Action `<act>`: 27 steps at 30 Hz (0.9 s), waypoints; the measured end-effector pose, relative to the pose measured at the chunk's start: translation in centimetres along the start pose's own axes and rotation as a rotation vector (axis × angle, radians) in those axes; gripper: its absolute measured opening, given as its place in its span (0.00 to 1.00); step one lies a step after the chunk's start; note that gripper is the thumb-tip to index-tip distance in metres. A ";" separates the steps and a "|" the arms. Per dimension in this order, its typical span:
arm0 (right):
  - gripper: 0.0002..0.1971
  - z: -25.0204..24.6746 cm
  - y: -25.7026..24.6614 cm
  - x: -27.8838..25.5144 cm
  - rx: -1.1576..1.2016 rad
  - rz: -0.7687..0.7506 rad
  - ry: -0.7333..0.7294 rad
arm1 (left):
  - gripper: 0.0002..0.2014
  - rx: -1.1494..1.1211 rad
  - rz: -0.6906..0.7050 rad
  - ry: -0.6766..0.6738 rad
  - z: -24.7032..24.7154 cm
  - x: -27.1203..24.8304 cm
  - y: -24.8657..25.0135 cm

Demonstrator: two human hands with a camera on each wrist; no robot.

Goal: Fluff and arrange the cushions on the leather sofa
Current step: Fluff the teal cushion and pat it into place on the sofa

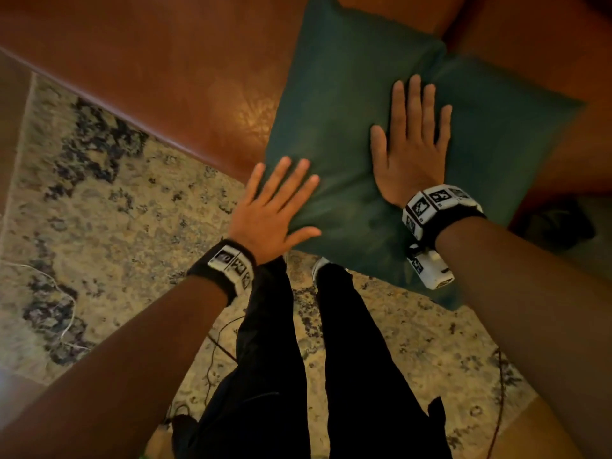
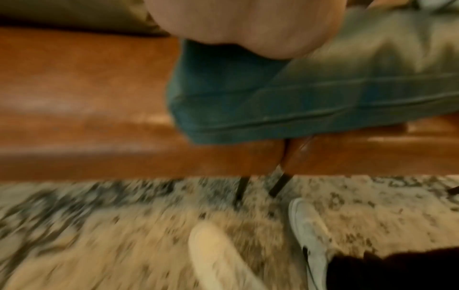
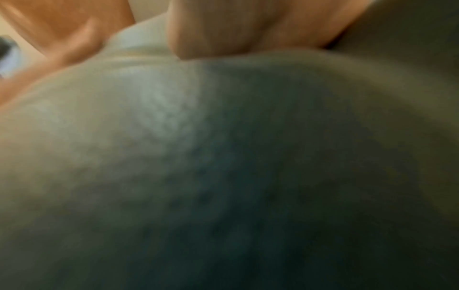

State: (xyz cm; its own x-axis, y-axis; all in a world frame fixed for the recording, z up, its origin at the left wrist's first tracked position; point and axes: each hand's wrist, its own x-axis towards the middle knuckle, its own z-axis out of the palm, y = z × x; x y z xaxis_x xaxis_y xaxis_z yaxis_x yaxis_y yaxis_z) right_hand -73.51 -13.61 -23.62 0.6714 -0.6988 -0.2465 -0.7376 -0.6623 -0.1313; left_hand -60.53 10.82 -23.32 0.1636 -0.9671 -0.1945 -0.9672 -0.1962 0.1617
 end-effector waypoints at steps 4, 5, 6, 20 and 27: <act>0.35 -0.1 -0.5 -0.9 -0.010 0.016 -0.001 | 0.40 -0.035 -0.168 -0.170 1.4 -6.8 -4.1; 0.35 -0.3 -0.6 -1.2 -0.010 0.020 -0.012 | 0.39 -0.062 -0.177 -0.200 1.0 -8.0 -4.6; 0.35 -0.5 -0.6 -1.4 -0.007 0.027 -0.027 | 0.39 -0.087 -0.172 -0.221 0.5 -8.6 -5.0; 0.36 -6.0 6.4 -8.8 0.646 1.150 0.118 | 0.36 -0.670 -0.454 -0.229 -7.6 10.0 -4.8; 0.38 -7.7 7.9 -9.7 0.919 1.399 -0.140 | 0.29 -0.787 -0.486 -0.285 -9.9 11.9 -3.9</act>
State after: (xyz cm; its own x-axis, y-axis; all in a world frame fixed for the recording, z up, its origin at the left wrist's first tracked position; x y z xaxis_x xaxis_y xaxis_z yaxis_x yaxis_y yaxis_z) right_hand -85.28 -14.11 -14.85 -0.4659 -0.5122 -0.7215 -0.5488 0.8069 -0.2185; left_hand -52.88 -1.56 -16.74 0.3576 -0.6968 -0.6217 -0.3828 -0.7166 0.5830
